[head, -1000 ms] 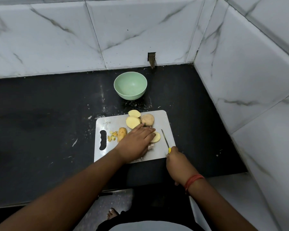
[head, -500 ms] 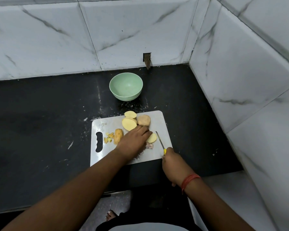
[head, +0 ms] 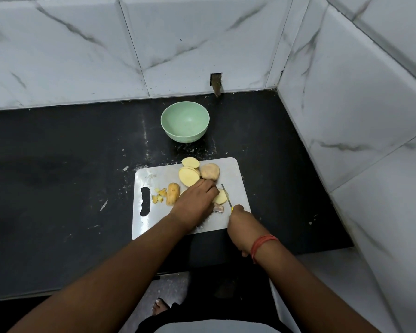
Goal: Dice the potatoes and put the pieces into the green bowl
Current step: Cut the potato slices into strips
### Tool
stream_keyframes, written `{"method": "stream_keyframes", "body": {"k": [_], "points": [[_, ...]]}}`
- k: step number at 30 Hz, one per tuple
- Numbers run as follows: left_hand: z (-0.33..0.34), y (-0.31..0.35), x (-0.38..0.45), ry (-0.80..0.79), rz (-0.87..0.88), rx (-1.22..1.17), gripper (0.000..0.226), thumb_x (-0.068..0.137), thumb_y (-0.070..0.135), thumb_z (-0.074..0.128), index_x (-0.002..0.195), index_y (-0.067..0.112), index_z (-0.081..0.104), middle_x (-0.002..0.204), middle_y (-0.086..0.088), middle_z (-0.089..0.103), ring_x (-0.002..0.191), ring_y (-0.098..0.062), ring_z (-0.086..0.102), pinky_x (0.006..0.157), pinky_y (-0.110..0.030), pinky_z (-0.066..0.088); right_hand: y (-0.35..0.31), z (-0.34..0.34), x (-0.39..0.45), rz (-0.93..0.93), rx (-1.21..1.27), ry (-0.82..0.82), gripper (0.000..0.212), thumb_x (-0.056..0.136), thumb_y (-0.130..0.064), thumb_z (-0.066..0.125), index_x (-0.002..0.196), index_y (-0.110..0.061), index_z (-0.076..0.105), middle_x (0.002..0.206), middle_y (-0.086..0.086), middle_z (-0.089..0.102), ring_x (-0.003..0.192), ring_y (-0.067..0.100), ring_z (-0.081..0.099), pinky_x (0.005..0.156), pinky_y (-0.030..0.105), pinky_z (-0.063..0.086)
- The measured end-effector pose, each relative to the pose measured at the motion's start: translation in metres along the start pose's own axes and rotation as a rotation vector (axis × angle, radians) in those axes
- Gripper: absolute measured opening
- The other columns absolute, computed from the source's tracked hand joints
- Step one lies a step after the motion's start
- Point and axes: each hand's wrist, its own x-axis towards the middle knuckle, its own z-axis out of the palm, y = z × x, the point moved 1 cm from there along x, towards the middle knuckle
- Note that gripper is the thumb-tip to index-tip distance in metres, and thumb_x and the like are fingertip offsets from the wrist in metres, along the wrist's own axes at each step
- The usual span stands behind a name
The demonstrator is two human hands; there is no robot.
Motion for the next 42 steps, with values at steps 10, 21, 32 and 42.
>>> {"method": "stream_keyframes", "body": {"k": [10, 21, 32, 42], "points": [[0.005, 0.004, -0.002, 0.039, -0.036, -0.019, 0.037, 0.066, 0.0, 0.08, 0.101, 0.001, 0.069, 0.103, -0.014, 0.063, 0.092, -0.031, 0.06, 0.072, -0.04, 0.055, 0.044, 0.038, -0.023, -0.076, 0.04, -0.002, 0.008, 0.098, -0.009, 0.037, 0.107, -0.01, 0.036, 0.109, 0.019, 0.062, 0.098, 0.035, 0.063, 0.071, 0.031, 0.041], [0.0, -0.005, -0.012, -0.016, -0.051, -0.023, 0.049, 0.069, 0.002, 0.08, 0.116, 0.003, 0.066, 0.118, -0.015, 0.064, 0.1, -0.032, 0.061, 0.081, -0.042, 0.056, 0.011, 0.007, -0.01, -0.054, 0.024, 0.066, 0.022, 0.094, 0.0, 0.037, 0.116, -0.002, 0.039, 0.104, 0.02, 0.062, 0.085, 0.037, 0.066, 0.05, 0.032, 0.043], [0.002, 0.003, -0.011, 0.064, -0.086, 0.005, 0.04, 0.061, -0.001, 0.085, 0.099, 0.005, 0.072, 0.1, -0.012, 0.065, 0.088, -0.029, 0.062, 0.066, -0.034, 0.051, 0.001, 0.012, -0.004, -0.003, -0.028, -0.028, 0.035, 0.094, 0.001, 0.041, 0.128, 0.001, 0.035, 0.099, 0.015, 0.058, 0.083, 0.027, 0.062, 0.06, 0.032, 0.042], [0.007, 0.005, -0.015, 0.081, -0.09, 0.005, 0.044, 0.063, -0.003, 0.083, 0.106, 0.002, 0.071, 0.108, -0.014, 0.066, 0.094, -0.032, 0.063, 0.074, -0.037, 0.057, 0.041, 0.029, -0.03, -0.066, 0.072, 0.011, 0.011, 0.103, -0.018, 0.036, 0.109, -0.009, 0.04, 0.101, 0.013, 0.062, 0.091, 0.027, 0.063, 0.073, 0.032, 0.047]]}}
